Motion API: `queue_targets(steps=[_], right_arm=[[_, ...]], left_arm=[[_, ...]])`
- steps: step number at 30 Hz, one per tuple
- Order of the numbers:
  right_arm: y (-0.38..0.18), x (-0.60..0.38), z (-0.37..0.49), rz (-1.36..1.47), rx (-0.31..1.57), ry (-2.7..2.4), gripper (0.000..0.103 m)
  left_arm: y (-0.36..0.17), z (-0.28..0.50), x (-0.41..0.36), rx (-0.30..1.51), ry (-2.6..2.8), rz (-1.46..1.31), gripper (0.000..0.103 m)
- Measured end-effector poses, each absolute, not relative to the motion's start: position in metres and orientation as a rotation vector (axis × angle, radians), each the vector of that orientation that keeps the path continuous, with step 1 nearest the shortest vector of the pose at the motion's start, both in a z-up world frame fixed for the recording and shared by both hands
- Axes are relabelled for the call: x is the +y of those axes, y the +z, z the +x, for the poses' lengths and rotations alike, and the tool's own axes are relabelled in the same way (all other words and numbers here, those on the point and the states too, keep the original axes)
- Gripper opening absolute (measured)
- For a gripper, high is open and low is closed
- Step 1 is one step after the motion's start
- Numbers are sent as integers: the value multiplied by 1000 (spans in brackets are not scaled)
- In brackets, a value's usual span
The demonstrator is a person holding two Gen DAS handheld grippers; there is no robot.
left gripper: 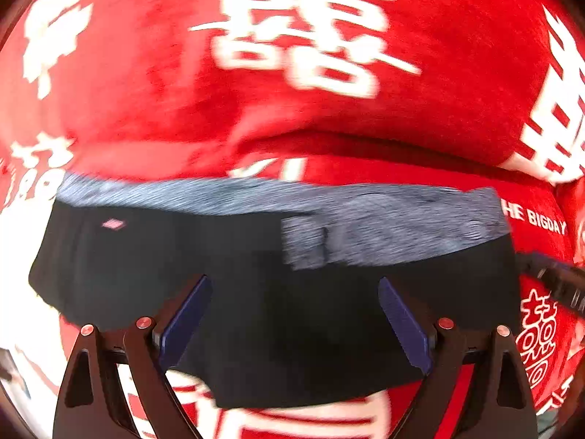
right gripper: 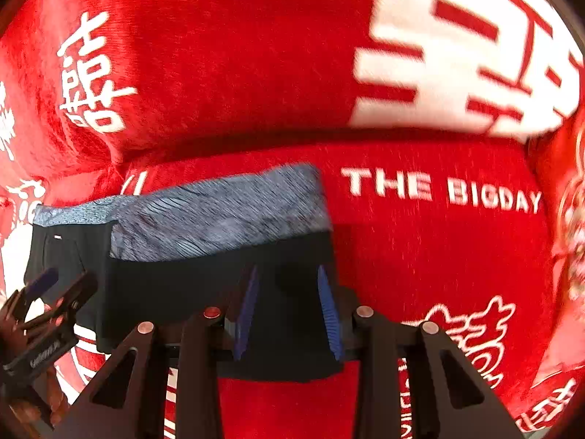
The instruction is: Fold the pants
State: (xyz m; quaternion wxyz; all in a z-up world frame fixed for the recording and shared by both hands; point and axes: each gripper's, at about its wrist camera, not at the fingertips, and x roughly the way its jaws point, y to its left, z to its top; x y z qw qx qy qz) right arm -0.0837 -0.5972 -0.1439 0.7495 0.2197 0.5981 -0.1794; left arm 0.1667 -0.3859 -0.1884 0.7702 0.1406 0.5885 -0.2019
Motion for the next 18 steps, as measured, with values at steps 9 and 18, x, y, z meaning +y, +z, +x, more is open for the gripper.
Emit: queue_targets(steps=[9, 18], right_arm=[[-162, -565, -103, 421, 1334, -330, 37], [-95, -577, -127, 494, 1328, -227, 70]], left_arm=[[-239, 155, -376, 1456, -329, 232, 103], [-145, 110, -338, 1389, -236, 308, 103]])
